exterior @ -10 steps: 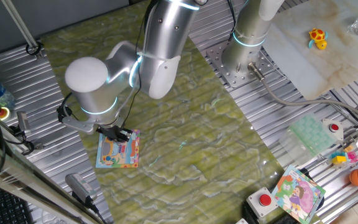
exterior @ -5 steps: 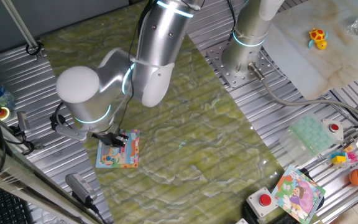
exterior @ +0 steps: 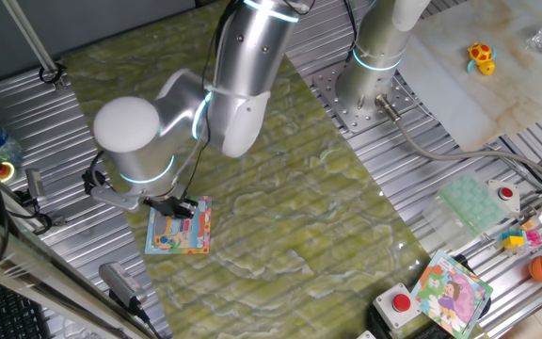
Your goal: Assemble one piece of a puzzle
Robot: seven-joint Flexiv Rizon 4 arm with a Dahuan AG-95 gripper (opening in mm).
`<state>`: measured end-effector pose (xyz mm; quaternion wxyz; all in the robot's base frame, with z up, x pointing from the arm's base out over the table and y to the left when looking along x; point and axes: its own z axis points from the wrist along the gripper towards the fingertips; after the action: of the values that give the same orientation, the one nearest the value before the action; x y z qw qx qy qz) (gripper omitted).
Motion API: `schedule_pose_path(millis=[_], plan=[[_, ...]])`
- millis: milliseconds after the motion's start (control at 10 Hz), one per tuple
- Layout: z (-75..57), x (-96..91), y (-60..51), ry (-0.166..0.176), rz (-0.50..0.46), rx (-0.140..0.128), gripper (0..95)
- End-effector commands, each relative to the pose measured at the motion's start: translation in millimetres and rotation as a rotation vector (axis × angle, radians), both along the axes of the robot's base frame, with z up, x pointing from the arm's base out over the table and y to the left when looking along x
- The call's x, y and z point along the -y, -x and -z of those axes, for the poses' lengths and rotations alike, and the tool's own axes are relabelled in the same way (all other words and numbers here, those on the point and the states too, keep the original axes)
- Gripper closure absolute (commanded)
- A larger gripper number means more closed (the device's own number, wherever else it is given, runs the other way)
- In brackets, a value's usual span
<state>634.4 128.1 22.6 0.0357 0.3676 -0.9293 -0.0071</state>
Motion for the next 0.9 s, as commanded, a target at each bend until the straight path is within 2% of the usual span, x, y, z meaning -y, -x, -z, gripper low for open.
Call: schedule_pose_path(millis=[100,300,400,600,800,900], plan=[[-8.7,1.7,3.1,-0.002,-0.013,-0.003,95.0],[-14.1,7.9,2.5,0.0,-0.045,-0.029,95.0],[-15.1,12.2,2.7,-0.003,-0.07,-0.032,95.0],[-15.1,24.0,2.1,-0.006,-0.097,-0.024,57.0],[-17.4,44.7,-0.3,-0.037,-0.168,-0.01,19.0],[-18.9,53.4,-0.7,-0.04,-0.194,-0.011,19.0]])
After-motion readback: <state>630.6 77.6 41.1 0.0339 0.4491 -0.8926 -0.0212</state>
